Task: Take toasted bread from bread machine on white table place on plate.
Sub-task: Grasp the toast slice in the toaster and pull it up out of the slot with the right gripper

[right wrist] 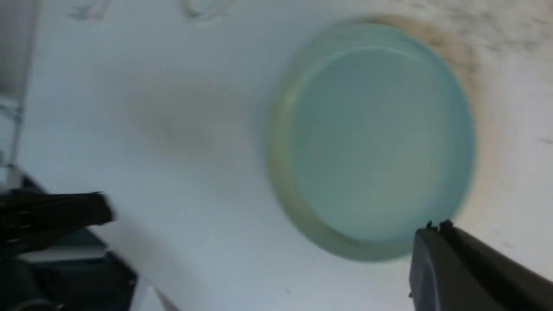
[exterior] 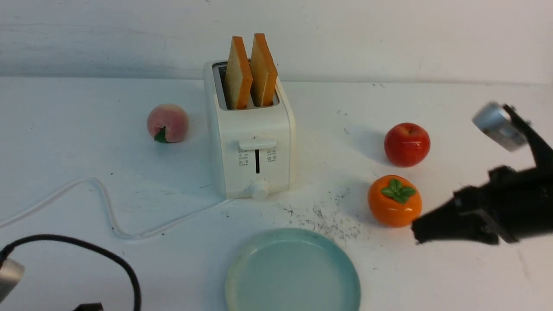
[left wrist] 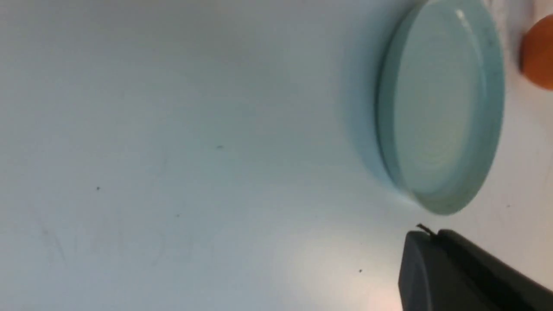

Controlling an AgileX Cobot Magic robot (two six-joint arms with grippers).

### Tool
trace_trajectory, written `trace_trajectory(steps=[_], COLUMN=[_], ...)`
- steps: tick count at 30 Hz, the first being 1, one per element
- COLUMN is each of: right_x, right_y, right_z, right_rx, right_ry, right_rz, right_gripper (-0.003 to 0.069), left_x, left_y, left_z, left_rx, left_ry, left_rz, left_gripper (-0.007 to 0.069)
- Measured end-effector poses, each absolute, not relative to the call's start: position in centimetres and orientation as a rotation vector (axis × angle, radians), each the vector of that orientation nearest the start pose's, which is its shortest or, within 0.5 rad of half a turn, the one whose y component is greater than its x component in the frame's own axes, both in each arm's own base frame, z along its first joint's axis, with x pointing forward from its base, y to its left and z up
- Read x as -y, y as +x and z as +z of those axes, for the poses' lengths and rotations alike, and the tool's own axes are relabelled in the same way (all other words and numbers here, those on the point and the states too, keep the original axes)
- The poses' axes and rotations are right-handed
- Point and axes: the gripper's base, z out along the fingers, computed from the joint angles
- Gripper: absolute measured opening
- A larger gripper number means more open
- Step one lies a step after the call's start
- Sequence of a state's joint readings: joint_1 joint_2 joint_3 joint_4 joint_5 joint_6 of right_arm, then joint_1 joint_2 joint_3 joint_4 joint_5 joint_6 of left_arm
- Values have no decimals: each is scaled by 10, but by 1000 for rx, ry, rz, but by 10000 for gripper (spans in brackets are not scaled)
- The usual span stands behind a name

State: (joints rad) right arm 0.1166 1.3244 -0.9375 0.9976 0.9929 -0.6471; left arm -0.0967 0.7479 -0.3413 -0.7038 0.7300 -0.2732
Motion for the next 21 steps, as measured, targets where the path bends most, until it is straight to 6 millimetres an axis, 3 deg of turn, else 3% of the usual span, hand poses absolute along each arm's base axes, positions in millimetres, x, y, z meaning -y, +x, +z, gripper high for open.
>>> trace_trajectory(steps=[5,11,13,21], right_x=[-142,-183,-211,-228], right_y=[276,312,338,374], right_z=[336,345,348,365], right_rx=[-2359,-2422,-2382,-2183], right_ry=[-631,-692,-708,-617], right_rz=[1054,902,833,777], right_gripper=[-8,-5,1,70], left_x=[51,51,51,51], left_y=[112,112,111,110], left_z=[216,216,216,216], left_rx=[-2545,-2549,-2559,-2573], left_ry=[-702,-681,-664,-611], left_rz=[-901,-896,-893,-882], left_gripper=[-14,-14,-14,-14])
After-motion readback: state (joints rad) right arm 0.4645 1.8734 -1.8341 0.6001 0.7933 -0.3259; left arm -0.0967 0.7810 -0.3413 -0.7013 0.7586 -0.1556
